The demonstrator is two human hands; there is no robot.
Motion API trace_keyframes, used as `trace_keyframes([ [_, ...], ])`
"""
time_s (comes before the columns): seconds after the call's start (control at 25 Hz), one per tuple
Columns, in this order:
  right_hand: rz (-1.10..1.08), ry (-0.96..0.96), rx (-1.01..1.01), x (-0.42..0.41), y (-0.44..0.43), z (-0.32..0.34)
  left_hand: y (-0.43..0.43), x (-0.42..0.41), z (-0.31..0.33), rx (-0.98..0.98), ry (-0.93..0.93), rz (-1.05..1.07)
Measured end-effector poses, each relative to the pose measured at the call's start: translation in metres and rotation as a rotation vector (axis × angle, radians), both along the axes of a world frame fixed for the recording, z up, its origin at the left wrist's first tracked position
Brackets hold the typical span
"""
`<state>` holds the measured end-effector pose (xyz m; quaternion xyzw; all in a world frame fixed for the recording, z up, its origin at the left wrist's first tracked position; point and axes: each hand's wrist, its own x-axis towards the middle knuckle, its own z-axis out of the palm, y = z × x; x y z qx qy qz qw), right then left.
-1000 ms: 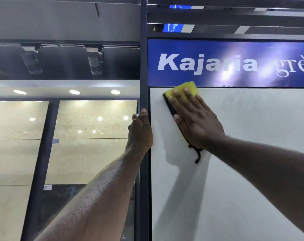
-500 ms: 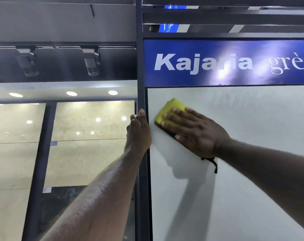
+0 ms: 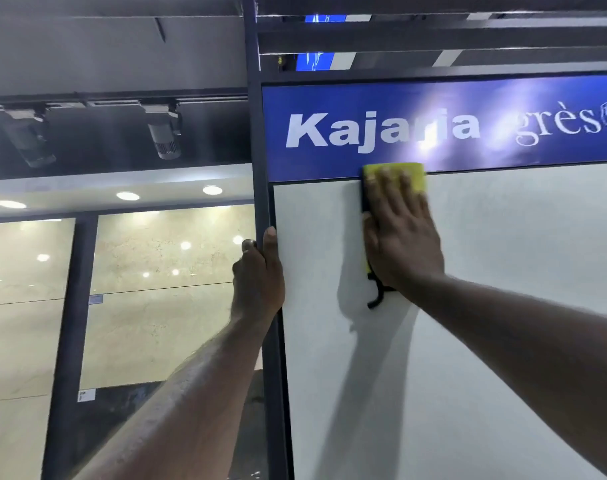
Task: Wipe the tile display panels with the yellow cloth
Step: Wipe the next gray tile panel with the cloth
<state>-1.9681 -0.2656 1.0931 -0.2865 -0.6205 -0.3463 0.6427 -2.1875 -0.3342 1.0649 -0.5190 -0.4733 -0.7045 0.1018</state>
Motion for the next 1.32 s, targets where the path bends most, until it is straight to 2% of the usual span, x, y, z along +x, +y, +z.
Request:
trace_keyframes([
  [0.08, -0.094, -0.548, 0.248, 0.024, 0.014, -0.008, 0.000, 0.002, -0.001, 0.015, 0.072, 0.121],
  [0.12, -0.120, -0.627, 0.269, 0.038, 0.016, -0.008, 0.000, 0.003, -0.003, 0.050, 0.161, 0.251],
  [0.16, -0.099, -0.510, 0.218, 0.047, 0.021, -0.007, 0.000, 0.005, -0.005, 0.097, 0.283, 0.413],
  [0.24, 0.009, -0.023, -0.026, 0.049, 0.024, -0.009, -0.001, 0.012, -0.009, 0.197, 0.557, 0.675],
  [0.28, -0.003, 0.018, -0.037, 0.049, 0.022, -0.009, 0.000, 0.019, -0.009, 0.217, 0.683, 0.741],
  [0.32, -0.051, -0.157, 0.070, 0.052, 0.023, -0.011, 0.003, 0.028, -0.008, 0.215, 0.781, 0.779],
  [0.36, -0.105, -0.450, 0.200, 0.065, 0.029, -0.012, 0.008, 0.036, -0.006, 0.201, 0.848, 0.795],
  [0.4, -0.136, -0.629, 0.300, 0.082, 0.035, -0.008, 0.013, 0.046, -0.002, 0.186, 0.881, 0.790],
  [0.44, -0.131, -0.615, 0.305, 0.094, 0.035, -0.001, 0.018, 0.055, 0.003, 0.182, 0.883, 0.765],
  [0.52, -0.028, -0.179, 0.119, 0.102, 0.037, 0.008, 0.029, 0.073, 0.013, 0.173, 0.830, 0.687],
  [0.56, 0.004, -0.024, 0.022, 0.099, 0.039, 0.008, 0.033, 0.079, 0.015, 0.164, 0.805, 0.656],
  [0.6, -0.013, -0.075, 0.057, 0.099, 0.038, 0.006, 0.036, 0.086, 0.015, 0.161, 0.801, 0.643],
  [0.68, -0.084, -0.543, 0.268, 0.117, 0.046, -0.002, 0.043, 0.092, 0.008, 0.136, 0.849, 0.691],
  [0.72, -0.091, -0.661, 0.337, 0.131, 0.050, 0.000, 0.045, 0.092, 0.004, 0.117, 0.875, 0.732],
  [0.76, -0.082, -0.609, 0.335, 0.140, 0.051, 0.007, 0.046, 0.092, 0.002, 0.111, 0.889, 0.761],
  [0.84, -0.003, -0.170, 0.161, 0.143, 0.057, 0.016, 0.046, 0.091, 0.002, 0.108, 0.896, 0.795],
  [0.88, 0.014, -0.026, 0.069, 0.139, 0.059, 0.016, 0.046, 0.091, 0.001, 0.103, 0.900, 0.806],
  [0.92, -0.010, -0.081, 0.102, 0.136, 0.058, 0.014, 0.045, 0.091, 0.001, 0.110, 0.905, 0.810],
  [1.0, -0.055, -0.490, 0.259, 0.150, 0.063, 0.005, 0.046, 0.092, 0.001, 0.130, 0.916, 0.819],
  [1.04, -0.054, -0.581, 0.303, 0.161, 0.064, 0.007, 0.045, 0.092, 0.000, 0.127, 0.916, 0.828],
  [1.08, -0.051, -0.509, 0.286, 0.166, 0.063, 0.010, 0.045, 0.092, 0.000, 0.121, 0.914, 0.831],
  [1.16, -0.015, -0.100, 0.117, 0.161, 0.062, 0.010, 0.044, 0.093, -0.001, 0.100, 0.908, 0.837],
  [1.2, -0.004, 0.016, 0.055, 0.155, 0.062, 0.007, 0.043, 0.094, -0.001, 0.096, 0.908, 0.841],
  [1.24, -0.020, -0.027, 0.093, 0.151, 0.061, 0.002, 0.043, 0.095, -0.001, 0.102, 0.909, 0.840],
  [1.32, -0.056, -0.327, 0.218, 0.162, 0.063, -0.006, 0.042, 0.096, -0.001, 0.120, 0.910, 0.832],
])
